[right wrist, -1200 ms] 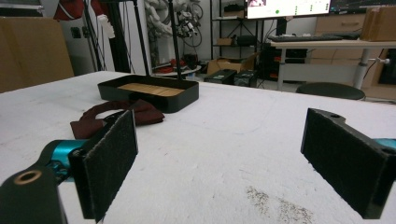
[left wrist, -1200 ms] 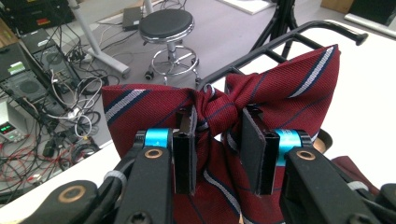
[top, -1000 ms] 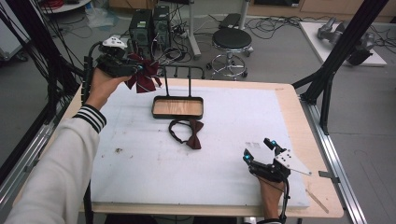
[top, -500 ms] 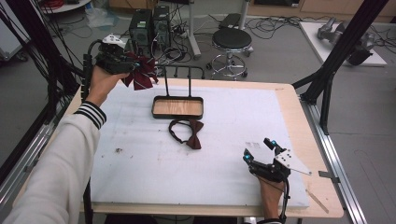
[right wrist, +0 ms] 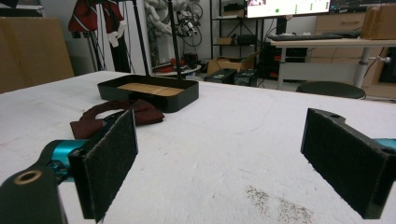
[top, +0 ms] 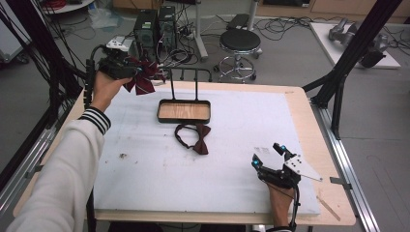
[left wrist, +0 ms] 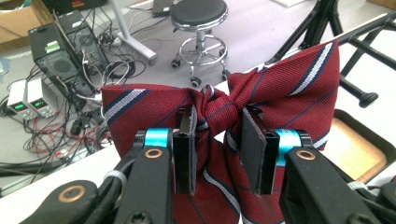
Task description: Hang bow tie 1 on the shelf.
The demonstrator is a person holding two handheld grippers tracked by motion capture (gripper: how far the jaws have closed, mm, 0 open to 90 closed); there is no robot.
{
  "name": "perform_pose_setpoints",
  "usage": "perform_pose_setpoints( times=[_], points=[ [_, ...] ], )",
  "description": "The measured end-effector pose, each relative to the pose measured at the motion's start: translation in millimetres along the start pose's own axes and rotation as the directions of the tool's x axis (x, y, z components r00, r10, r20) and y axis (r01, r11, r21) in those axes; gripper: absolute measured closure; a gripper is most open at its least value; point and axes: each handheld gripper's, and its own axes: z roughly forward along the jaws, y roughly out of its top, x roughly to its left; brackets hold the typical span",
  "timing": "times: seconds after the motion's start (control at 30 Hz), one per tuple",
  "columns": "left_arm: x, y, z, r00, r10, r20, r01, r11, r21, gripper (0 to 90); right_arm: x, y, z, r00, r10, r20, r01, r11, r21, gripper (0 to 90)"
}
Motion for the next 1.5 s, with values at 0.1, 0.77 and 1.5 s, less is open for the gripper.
perform_pose_setpoints(
  times=[0.1, 0.77, 1.5],
  points=[
    [1.3, -5.0, 1.5, 1.0, -0.005, -0.008, 0.005, 1.0, 0.008, 67.8, 0.4, 0.0, -0.1, 1.0, 0.004, -0.001, -0.004, 1.0, 0.003, 10.2],
    [0.2, -35.9, 12.2, 0.9998, 0.006, 0.016, -0.007, 0.9976, 0.069, 67.8, 0.3, -0.1, 0.3, 1.0, -0.008, 0.001, 0.008, 1.0, -0.001, 10.2],
    [-2.3, -32.3, -5.8, 0.99, 0.008, 0.141, -0.003, 0.9991, -0.041, 21.7, 0.2, -0.1, 0.0, 1.0, 0.003, 0.003, -0.003, 1.0, 0.0, 10.2]
  ],
)
